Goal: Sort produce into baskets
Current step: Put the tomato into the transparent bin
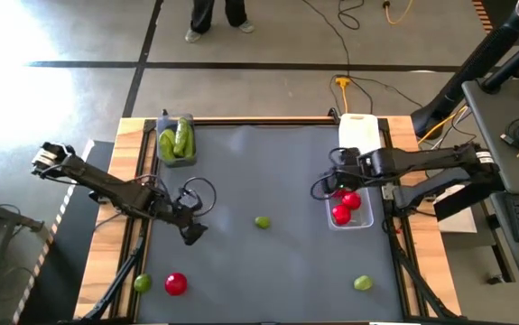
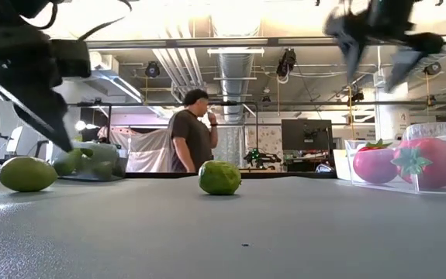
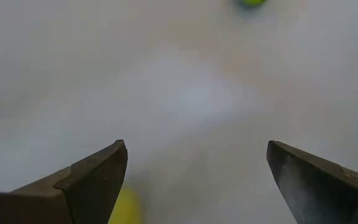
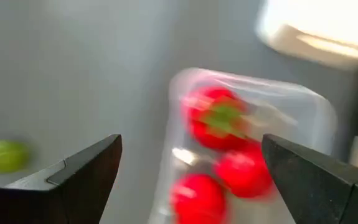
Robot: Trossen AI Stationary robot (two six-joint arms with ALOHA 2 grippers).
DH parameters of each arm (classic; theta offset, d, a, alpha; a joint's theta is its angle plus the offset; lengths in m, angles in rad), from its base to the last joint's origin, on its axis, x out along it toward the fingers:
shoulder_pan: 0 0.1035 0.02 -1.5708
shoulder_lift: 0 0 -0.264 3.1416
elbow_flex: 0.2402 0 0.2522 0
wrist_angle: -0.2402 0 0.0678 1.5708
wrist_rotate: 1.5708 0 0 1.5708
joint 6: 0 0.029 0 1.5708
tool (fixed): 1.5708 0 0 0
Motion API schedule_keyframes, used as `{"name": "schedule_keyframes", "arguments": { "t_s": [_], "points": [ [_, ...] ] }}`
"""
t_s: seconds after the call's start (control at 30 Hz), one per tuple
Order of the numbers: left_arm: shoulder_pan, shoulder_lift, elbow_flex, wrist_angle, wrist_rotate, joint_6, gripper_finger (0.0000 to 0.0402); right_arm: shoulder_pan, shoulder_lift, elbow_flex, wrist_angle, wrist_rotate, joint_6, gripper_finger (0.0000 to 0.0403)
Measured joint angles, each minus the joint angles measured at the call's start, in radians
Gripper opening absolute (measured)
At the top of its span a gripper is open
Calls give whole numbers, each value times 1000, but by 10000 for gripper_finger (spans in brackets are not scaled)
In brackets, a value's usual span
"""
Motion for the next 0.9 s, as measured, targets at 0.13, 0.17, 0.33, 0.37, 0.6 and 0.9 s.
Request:
{"name": "schedule_keyframes", "arguments": {
  "t_s": [0.13, 0.17, 0.33, 0.37, 0.6, 0.9],
  "points": [
    [-33, 2, 50, -217, 22, -70, 366, 49, 53, 57, 174, 90, -122, 378],
    [-45, 1, 56, -235, 60, -87, 366, 55, 70, 72, 205, 105, -145, 378],
    [-187, 13, 81, -200, 308, -295, 366, 59, 180, 138, 240, 114, -233, 379],
    [-232, 18, 93, -188, 316, -345, 366, 59, 202, 150, 238, 106, -247, 379],
    [-532, 112, 246, -257, 66, -515, 366, 55, 349, 236, 239, 87, -320, 379],
    [-648, 308, 377, -321, 53, -566, 366, 5, 477, 370, 237, -17, -445, 379]
  ]
}}
